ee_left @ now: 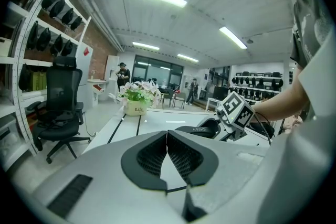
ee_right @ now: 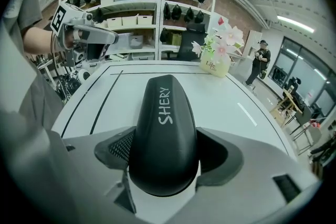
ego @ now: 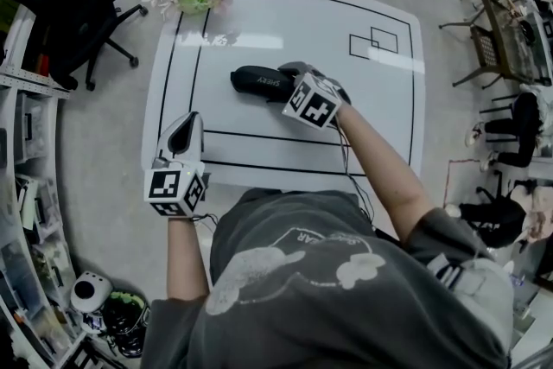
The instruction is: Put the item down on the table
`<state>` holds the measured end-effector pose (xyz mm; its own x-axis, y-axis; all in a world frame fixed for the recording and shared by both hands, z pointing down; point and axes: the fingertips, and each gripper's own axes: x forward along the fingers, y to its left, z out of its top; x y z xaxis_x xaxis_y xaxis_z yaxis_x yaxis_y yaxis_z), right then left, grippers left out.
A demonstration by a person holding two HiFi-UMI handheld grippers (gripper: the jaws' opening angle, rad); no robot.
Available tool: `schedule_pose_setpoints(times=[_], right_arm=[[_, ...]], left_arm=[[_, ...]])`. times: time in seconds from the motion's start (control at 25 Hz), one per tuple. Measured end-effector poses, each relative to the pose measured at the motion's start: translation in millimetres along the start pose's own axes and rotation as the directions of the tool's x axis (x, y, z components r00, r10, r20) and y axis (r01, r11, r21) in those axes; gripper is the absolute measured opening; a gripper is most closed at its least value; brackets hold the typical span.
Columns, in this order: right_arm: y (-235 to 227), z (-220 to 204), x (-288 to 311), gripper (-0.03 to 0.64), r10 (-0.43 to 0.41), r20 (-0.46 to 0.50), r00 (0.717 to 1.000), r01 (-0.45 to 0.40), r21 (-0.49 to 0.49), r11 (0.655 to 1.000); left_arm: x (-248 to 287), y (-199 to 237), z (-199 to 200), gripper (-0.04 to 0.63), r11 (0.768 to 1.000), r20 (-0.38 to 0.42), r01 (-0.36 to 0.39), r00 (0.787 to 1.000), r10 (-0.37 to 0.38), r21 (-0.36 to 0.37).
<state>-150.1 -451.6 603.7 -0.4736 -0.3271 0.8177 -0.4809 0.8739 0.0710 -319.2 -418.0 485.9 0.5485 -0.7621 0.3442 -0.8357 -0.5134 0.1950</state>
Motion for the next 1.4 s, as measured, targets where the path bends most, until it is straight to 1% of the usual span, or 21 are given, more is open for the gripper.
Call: schedule_pose_setpoints(times=[0.36,0.6,0.68,0.76,1.04,1.08,1.2,1.32,1.36,1.4], right_arm=[[-1,6,-18,0.374,-0.03,0.045,0.999,0.029,0.013,0.999],[-4,10,-45,0.373,-0.048,0.113,0.992,0.04,0.069,0.997],[-4,11,-56,0.36,-0.058,0.138,0.989,0.047,0.082,0.996],[-4,12,-68,0.334,-0.073,0.167,0.983,0.059,0.086,0.995],[2,11,-115,0.155,-0.116,0.294,0.949,0.077,0.138,0.987],[3,11,-121,0.138,-0.117,0.309,0.944,0.076,0.142,0.987],[11,5,-138,0.091,-0.11,0.338,0.935,0.068,0.133,0.989],[16,-4,-153,0.017,-0.115,0.355,0.928,0.077,0.12,0.99],[19,-8,-157,0.002,-0.113,0.359,0.926,0.076,0.116,0.99],[22,-12,-161,0.002,-0.107,0.363,0.926,0.07,0.112,0.991]], left_arm=[[-11,-8,4,0.003,1.0,0.019,-0.022,1.0,0.022,0.005],[-19,-20,11,0.003,0.999,0.04,-0.051,0.998,0.051,0.014],[-23,-27,14,0.003,0.998,0.048,-0.063,0.997,0.062,0.016],[-28,-34,18,0.003,0.997,0.06,-0.076,0.995,0.075,0.018],[-45,-76,21,0.003,0.993,0.09,-0.119,0.989,0.116,0.026],[-48,-83,20,0.003,0.992,0.094,-0.125,0.988,0.122,0.025],[-56,-105,18,0.003,0.989,0.107,-0.143,0.984,0.139,0.023],[-65,-128,15,0.003,0.987,0.118,-0.16,0.981,0.156,0.026],[-68,-136,13,0.003,0.986,0.122,-0.167,0.979,0.163,0.027],[-71,-142,12,0.003,0.984,0.126,-0.176,0.977,0.171,0.026]])
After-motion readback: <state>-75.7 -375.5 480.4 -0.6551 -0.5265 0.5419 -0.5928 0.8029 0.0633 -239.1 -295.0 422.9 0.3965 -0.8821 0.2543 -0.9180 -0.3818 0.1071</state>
